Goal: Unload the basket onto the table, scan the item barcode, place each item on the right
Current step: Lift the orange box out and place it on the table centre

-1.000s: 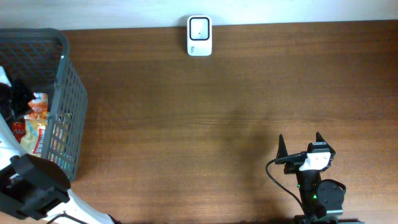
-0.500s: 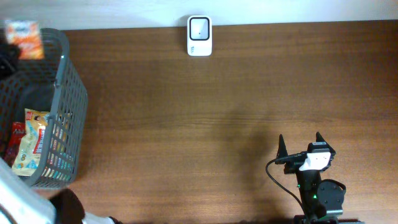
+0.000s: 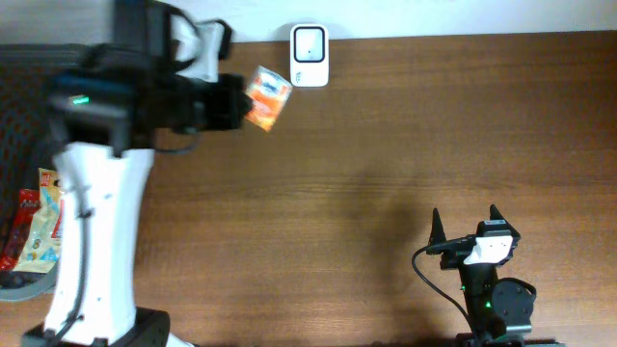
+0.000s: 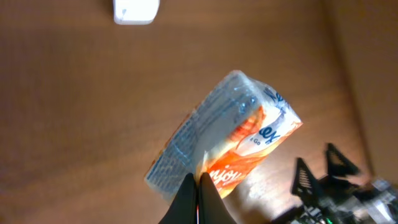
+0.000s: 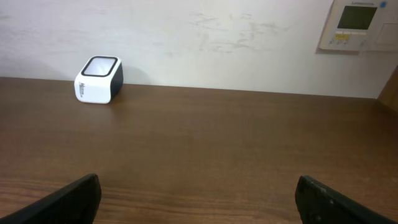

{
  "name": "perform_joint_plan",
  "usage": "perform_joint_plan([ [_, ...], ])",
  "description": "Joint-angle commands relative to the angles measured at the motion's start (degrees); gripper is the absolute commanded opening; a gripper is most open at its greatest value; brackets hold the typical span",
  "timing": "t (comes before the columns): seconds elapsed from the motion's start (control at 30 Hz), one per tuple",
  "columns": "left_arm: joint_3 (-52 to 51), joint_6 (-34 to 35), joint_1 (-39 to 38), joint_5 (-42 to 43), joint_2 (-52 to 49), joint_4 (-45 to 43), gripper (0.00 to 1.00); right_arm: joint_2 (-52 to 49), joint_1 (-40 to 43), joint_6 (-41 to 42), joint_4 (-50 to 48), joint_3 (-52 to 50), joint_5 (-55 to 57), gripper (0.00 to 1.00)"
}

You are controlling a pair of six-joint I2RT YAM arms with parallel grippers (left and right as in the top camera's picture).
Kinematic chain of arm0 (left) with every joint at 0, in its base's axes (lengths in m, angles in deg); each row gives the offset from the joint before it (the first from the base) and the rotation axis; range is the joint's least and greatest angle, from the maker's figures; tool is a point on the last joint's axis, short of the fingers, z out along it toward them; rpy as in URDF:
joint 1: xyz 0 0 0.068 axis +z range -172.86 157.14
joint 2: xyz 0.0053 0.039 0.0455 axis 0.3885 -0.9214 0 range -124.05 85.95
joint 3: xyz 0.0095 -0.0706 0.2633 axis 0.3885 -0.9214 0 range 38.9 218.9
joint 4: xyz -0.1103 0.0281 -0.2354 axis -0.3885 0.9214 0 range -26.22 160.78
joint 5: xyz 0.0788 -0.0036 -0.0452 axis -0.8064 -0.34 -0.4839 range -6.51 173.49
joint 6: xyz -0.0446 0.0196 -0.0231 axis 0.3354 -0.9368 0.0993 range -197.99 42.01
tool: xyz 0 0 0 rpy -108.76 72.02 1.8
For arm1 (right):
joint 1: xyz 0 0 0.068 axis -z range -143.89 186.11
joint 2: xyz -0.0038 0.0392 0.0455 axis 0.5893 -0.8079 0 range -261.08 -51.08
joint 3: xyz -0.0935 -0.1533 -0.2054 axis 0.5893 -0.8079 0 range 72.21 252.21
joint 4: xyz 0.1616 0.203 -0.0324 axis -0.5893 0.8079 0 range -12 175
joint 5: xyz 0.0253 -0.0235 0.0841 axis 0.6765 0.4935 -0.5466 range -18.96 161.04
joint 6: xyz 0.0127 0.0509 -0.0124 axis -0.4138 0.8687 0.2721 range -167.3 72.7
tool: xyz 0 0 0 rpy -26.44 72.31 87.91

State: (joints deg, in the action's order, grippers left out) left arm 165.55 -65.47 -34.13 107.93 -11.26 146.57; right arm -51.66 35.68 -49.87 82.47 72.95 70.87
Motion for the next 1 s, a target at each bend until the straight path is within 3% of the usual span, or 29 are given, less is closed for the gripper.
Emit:
perform_joint_plan([
  [0.0,-14.5,20.9,-8.8,-20.7,-0.3,-9.4,0.00,0.4,-0.3,0.2,0.2,-0.4,0.5,0.99],
  [0.27,-39.3,38.6,-17.7,-22.1,-4.4,-32.9,0.00,0.4,-0.3,0.2,0.2,-0.4,0.5,0.99],
  [0.37,-43.8,39.3,-20.6,-21.9,-7.8,-40.9,0.00,0.4,-0.3,0.2,0.2,-0.4,0.5,0.99],
  [0.47,-44.0,39.3,-22.7,-21.9,-10.7,-42.5,0.00,0.4,-0.3,0.2,0.2,-0.4,0.5,0.99],
  [0.5,-44.0,39.3,-23.2,-21.9,-11.2,-42.8,0.03,0.4,-0.3,0.2,0.2,-0.4,0.5,0.99],
  [0.6,-44.0,39.3,-24.6,-21.9,-12.0,-43.8,0.32,0.4,-0.3,0.2,0.2,-0.4,0.5,0.99],
  [0.7,-44.0,39.3,-24.7,-21.9,-12.0,-44.6,0.38,0.4,-0.3,0.2,0.2,-0.4,0.5,0.99],
  [0.8,-43.2,35.1,-24.4,-21.9,-11.7,-44.6,0.35,0.4,-0.3,0.2,0.2,-0.4,0.5,0.99],
  [0.9,-38.8,24.5,-23.2,-21.5,-10.4,-42.8,0.37,0.4,-0.3,0.2,0.2,-0.4,0.5,0.99],
  [0.97,-33.6,18.2,-22.4,-21.3,-8.8,-38.6,0.46,0.4,-0.3,0.2,0.2,-0.4,0.5,0.99],
])
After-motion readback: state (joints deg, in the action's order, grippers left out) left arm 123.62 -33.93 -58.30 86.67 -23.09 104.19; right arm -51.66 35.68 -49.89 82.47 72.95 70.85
